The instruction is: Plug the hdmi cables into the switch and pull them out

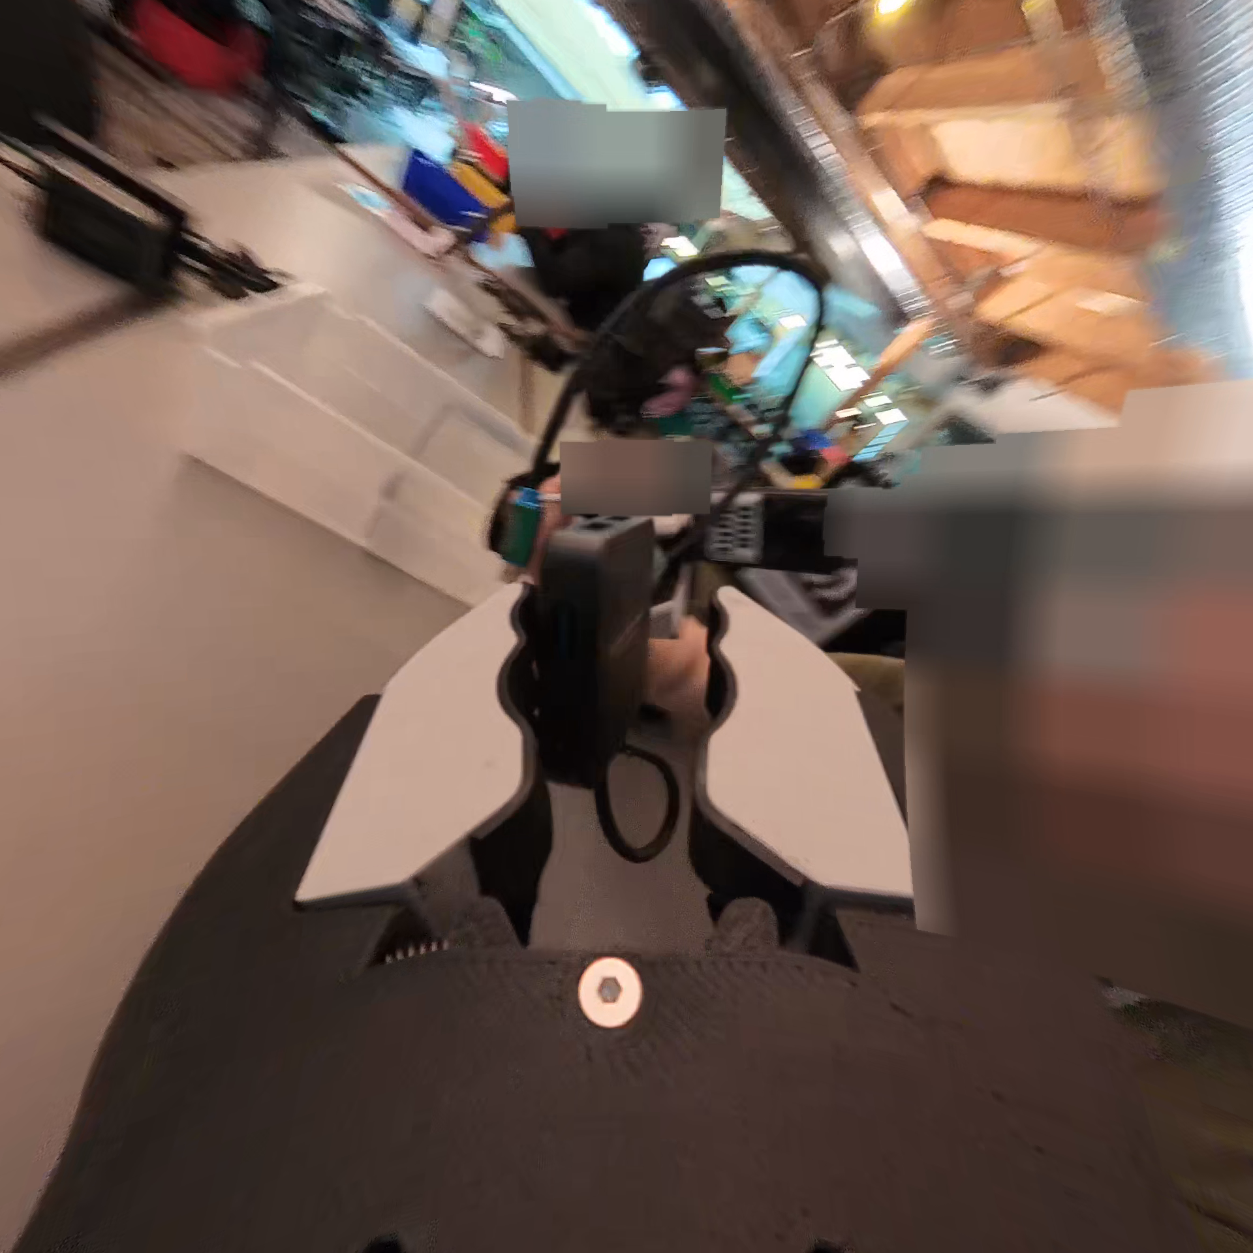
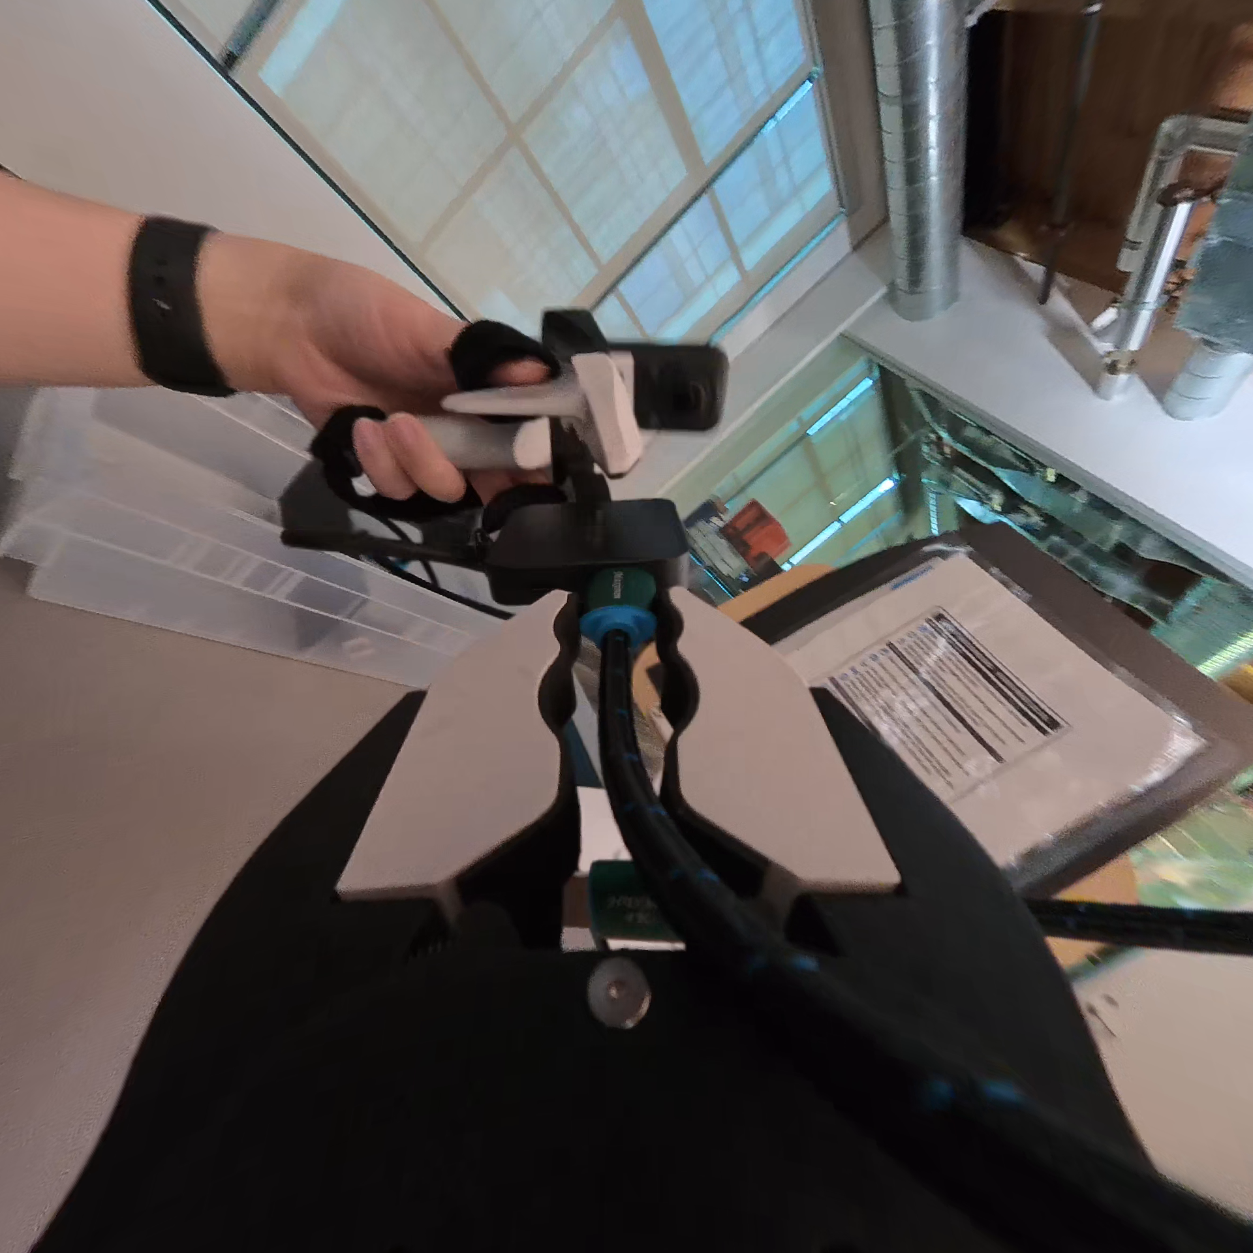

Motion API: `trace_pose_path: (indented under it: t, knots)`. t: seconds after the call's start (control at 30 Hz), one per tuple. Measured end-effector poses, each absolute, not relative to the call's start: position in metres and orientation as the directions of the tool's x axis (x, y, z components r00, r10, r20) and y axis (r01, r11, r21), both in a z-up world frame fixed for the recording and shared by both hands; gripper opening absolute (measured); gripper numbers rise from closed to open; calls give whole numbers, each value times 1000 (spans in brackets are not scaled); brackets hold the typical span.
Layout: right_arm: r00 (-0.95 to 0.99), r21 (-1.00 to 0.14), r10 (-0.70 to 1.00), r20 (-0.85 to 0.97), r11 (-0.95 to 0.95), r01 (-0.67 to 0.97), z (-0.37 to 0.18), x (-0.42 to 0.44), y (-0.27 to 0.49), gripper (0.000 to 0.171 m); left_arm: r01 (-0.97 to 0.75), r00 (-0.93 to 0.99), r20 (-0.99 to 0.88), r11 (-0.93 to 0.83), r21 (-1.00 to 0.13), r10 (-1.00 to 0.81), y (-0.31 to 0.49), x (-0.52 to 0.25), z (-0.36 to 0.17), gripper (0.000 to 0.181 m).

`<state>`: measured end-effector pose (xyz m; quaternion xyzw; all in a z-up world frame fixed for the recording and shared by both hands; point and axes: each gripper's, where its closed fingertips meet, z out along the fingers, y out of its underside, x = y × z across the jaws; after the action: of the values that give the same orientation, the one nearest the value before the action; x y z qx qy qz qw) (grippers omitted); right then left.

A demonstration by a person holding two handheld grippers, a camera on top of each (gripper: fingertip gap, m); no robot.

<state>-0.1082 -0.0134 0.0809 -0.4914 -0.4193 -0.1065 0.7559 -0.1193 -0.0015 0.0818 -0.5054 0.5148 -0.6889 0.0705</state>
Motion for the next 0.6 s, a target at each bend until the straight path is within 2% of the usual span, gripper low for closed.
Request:
trace_pose_path:
  t: [0.1,0.2,0.3,0.43,0.53,0.6]
  knots:
    - [681,-671,173,711,456,585,86,-95,-6,22,-279,-307,376,-295,-914,-875,22,-111,84,81]
    - [745,-715,111,658,401,572,93,-80,0,22,-177,-159,149,-120,-977,-976,28,-114,94,94]
    - [752,-717,79,654,383,583,94,-79,0,22,-188,35,-65,58,-981,-997,37,-112,90,93]
    - [698,-653,8,716,359,667,92,-85,1,21,-315,82,-132,100,-944,-988,35,-101,70,102]
    - [664,-617,-15,748,352,704,91,-92,0,22,-350,81,-171,133,-927,-982,34,-96,61,96]
    - [656,-606,-35,754,348,715,91,-93,0,21,-349,86,-194,153,-925,-977,33,-94,60,82]
